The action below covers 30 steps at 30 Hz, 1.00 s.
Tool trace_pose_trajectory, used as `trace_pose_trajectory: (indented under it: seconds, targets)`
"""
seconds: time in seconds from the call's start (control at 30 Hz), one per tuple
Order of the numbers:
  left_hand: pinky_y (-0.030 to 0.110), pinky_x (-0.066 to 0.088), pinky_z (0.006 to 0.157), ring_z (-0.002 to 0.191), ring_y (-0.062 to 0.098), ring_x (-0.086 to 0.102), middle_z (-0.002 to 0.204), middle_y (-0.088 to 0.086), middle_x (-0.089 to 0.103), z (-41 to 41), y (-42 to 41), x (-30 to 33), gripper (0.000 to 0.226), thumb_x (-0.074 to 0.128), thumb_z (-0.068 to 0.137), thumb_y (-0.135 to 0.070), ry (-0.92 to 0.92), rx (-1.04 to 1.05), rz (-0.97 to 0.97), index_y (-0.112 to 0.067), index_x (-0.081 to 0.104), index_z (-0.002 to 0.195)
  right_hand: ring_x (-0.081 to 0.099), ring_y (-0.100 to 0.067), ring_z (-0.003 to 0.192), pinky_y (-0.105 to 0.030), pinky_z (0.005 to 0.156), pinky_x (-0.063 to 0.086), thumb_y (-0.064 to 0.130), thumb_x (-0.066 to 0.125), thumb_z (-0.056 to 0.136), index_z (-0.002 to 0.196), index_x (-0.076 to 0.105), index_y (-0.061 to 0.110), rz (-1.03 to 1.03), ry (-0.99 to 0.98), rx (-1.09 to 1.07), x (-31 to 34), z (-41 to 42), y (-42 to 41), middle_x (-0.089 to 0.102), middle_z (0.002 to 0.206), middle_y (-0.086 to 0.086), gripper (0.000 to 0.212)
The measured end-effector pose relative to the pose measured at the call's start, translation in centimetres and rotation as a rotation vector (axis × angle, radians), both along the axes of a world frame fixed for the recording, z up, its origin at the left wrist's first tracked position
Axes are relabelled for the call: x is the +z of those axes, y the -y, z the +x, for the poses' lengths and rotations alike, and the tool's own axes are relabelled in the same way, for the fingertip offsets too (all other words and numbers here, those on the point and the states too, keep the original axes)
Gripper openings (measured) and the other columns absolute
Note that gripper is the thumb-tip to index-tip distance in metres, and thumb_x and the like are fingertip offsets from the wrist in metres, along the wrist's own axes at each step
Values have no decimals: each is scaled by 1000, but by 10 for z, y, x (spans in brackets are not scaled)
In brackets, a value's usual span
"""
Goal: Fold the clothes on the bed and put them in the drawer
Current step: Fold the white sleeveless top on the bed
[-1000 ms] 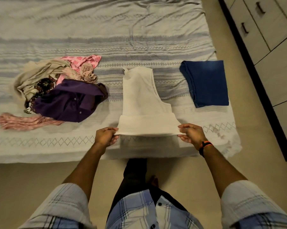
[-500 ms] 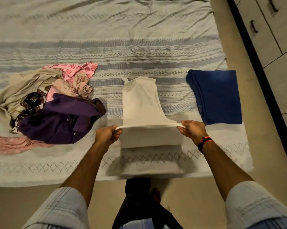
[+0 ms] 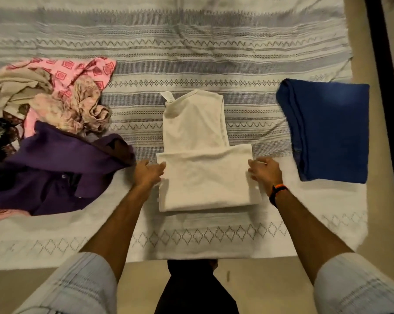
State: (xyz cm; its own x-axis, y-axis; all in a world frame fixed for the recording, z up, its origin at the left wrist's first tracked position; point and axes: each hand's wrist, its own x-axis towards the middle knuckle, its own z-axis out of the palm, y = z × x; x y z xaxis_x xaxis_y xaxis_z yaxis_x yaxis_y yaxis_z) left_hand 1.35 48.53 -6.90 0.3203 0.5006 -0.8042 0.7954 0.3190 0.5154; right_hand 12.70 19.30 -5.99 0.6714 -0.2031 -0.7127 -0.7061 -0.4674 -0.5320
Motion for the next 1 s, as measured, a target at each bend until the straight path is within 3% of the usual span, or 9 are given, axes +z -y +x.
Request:
trace_pose_trajectory:
  seconds: [0.03, 0.1, 0.2, 0.3, 0.43, 0.53, 0.63, 0.83, 1.0]
  targets:
    - [42, 55, 84, 104, 32, 64, 125, 21, 61, -9, 2, -10, 69, 78, 83, -17, -81, -111, 79, 2, 44, 139, 64, -32, 106, -42, 97, 51, 27, 73, 87, 125, 55, 5, -124, -10, 88, -5, -10, 3, 65, 118, -14, 48]
    - [41, 50, 94, 115, 34, 59, 130, 20, 59, -33, 14, -17, 75, 85, 75, -27, -243, -292, 172, 2, 49, 134, 59, -34, 113, -38, 97, 48, 38, 80, 77, 127, 52, 1, -205, -61, 185, -14, -37, 12, 61, 124, -17, 68]
    - [35, 51, 92, 113, 33, 60, 126, 13, 62, -65, 35, -24, 75, 88, 69, -36, -309, -275, 110, -3, 55, 127, 63, -30, 101, -41, 89, 55, 68, 80, 49, 119, 56, 4, -194, -130, 150, -36, -70, 27, 63, 118, -14, 98]
    - [40, 54, 93, 106, 31, 64, 119, 12, 68, -80, 43, -34, 65, 86, 70, -39, -275, -239, 82, -4, 64, 120, 62, -25, 97, -39, 90, 54, 43, 86, 70, 116, 62, 7, -88, -171, 36, -37, -77, 30, 65, 108, -5, 63]
    - [39, 54, 91, 101, 28, 66, 111, 10, 72, -83, 36, -39, 56, 87, 70, -34, -230, -151, -40, -4, 70, 113, 66, -25, 99, -41, 87, 57, 24, 85, 75, 107, 70, 13, 121, -204, -134, -38, -77, 33, 71, 108, -5, 37]
    - [31, 55, 69, 85, 24, 66, 101, 11, 72, -83, 36, -23, 40, 86, 72, -26, -174, -67, -110, -3, 71, 101, 66, -20, 91, -31, 70, 56, 14, 79, 81, 110, 68, 8, 229, -191, -204, -19, -79, 31, 71, 103, -4, 31]
    - [25, 54, 53, 75, 24, 64, 95, 14, 68, -84, 39, 3, 25, 81, 79, -18, -123, 69, -200, -3, 66, 93, 66, -20, 90, -29, 64, 56, 10, 76, 83, 111, 67, 5, 273, -158, -217, 4, -81, 31, 70, 102, -5, 29]
    - [24, 55, 49, 68, 24, 64, 90, 18, 65, -114, 55, 50, 19, 75, 85, -12, -43, 146, -222, 0, 62, 93, 67, -25, 81, -27, 57, 59, 4, 73, 83, 92, 65, 5, 328, -95, -196, 45, -103, 53, 68, 102, -12, 12]
    - [24, 54, 46, 65, 27, 65, 88, 21, 64, -144, 73, 76, 18, 71, 85, -7, -8, 153, -190, 2, 59, 95, 67, -29, 79, -30, 58, 58, 3, 73, 82, 106, 62, -2, 329, -85, -178, 67, -133, 76, 66, 107, -19, 27]
